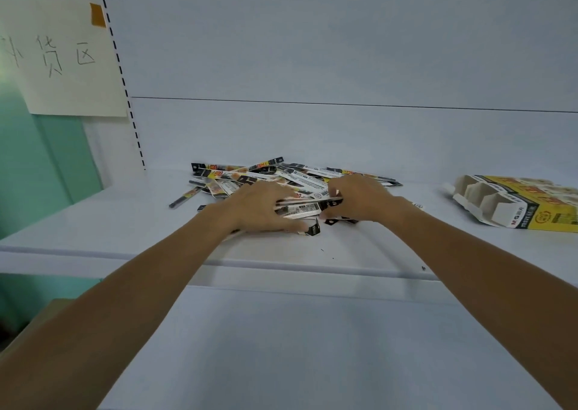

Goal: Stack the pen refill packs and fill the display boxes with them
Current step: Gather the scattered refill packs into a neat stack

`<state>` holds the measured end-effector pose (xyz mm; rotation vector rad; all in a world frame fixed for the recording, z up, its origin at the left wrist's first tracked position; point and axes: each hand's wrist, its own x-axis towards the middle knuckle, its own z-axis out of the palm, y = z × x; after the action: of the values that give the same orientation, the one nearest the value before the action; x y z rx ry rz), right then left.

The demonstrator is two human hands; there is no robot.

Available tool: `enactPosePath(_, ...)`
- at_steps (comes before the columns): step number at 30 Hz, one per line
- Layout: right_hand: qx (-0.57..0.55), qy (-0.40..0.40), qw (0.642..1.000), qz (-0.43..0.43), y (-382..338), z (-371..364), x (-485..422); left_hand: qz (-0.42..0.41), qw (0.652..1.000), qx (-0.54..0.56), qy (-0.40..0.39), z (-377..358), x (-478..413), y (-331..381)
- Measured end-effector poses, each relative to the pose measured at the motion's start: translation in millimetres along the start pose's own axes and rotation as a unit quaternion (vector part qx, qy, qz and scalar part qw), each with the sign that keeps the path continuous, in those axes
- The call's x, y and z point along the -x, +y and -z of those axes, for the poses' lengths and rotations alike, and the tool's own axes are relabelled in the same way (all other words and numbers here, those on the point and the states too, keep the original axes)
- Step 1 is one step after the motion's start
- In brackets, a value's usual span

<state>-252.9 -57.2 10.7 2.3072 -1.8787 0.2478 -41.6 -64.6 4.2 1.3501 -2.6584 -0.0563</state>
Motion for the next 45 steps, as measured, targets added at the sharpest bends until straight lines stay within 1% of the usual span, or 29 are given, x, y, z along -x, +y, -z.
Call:
enactPosePath(2, 0.017, -0.002, 1.000, -0.005, 0, 0, -2, 0.014, 0.997, 0.068, 0.045, 4, 1, -1)
enactPosePath(4, 0.022, -0.023, 0.999, 0.007, -1, 0, -4, 0.003, 0.995, 0.043, 0.094, 7, 2, -3)
enactPosePath(5, -0.002, -0.040, 0.999, 0.011, -4, 1, -4, -0.008, 0.995, 0.016, 0.097, 8, 3, -5)
enactPosePath(6, -0.047, -0.052, 0.997, 0.011, -5, 3, -4, -0.019, 0.996, -0.013, 0.082, 8, 4, -7)
enactPosePath(8, -0.154, -0.052, 0.987, -0.003, -6, 7, -4, -0.021, 0.999, -0.047, 0.018, 3, 9, -9)
enactPosePath(10, -0.212, -0.033, 0.976, -0.036, -1, 7, -6, -0.006, 0.999, -0.031, -0.022, -2, 13, -13)
enactPosePath(11, -0.201, -0.034, 0.978, -0.049, 3, 6, -7, 0.003, 0.999, -0.019, -0.026, -4, 15, -15)
enactPosePath(12, -0.160, -0.050, 0.984, -0.061, 5, 4, -7, 0.009, 1.000, -0.014, -0.024, -5, 16, -16)
enactPosePath(14, -0.104, -0.082, 0.989, -0.069, 8, -3, -8, 0.011, 0.999, -0.028, -0.013, -9, 15, -18)
enactPosePath(16, -0.115, -0.077, 0.989, -0.048, 2, -8, -10, -0.004, 0.999, -0.049, 0.016, -12, 13, -18)
enactPosePath(18, -0.135, -0.052, 0.989, -0.016, -12, -7, -12, -0.040, 0.995, -0.078, 0.055, -13, 11, -15)
enactPosePath(21, -0.194, -0.015, 0.980, 0.028, -32, -1, -14, -0.093, 0.979, -0.139, 0.120, -14, 7, -11)
enactPosePath(23, -0.183, 0.006, 0.982, 0.040, -36, -1, -19, -0.093, 0.972, -0.151, 0.156, -15, 5, -10)
enactPosePath(24, -0.158, -0.001, 0.987, 0.032, -34, -2, -21, -0.087, 0.972, -0.145, 0.164, -15, 6, -11)
enactPosePath(25, -0.134, -0.025, 0.991, 0.011, -32, -3, -22, -0.079, 0.974, -0.131, 0.166, -16, 7, -13)
enactPosePath(27, -0.132, -0.087, 0.987, -0.030, -30, -5, -21, -0.061, 0.979, -0.103, 0.163, -15, 11, -16)
enactPosePath(28, -0.156, -0.094, 0.983, -0.031, -30, -7, -19, -0.053, 0.981, -0.098, 0.160, -16, 12, -18)
enactPosePath(31, -0.250, -0.044, 0.967, 0.004, -38, -8, -16, -0.047, 0.984, -0.099, 0.140, -19, 12, -21)
enactPosePath(33, -0.269, -0.031, 0.962, 0.024, -40, -7, -18, -0.034, 0.988, -0.108, 0.109, -20, 10, -24)
enactPosePath(38, -0.313, -0.069, 0.946, 0.040, -38, -2, -25, -0.018, 0.989, -0.132, 0.057, -17, 7, -25)
enactPosePath(42, -0.302, -0.114, 0.945, 0.047, -41, 5, -28, 0.007, 0.982, -0.177, 0.071, -15, 5, -27)
enactPosePath(43, -0.284, -0.142, 0.947, 0.053, -42, 5, -30, 0.012, 0.982, -0.171, 0.075, -15, 5, -27)
enactPosePath(45, -0.215, -0.195, 0.955, 0.062, -43, 5, -32, 0.013, 0.988, -0.126, 0.083, -16, 3, -28)
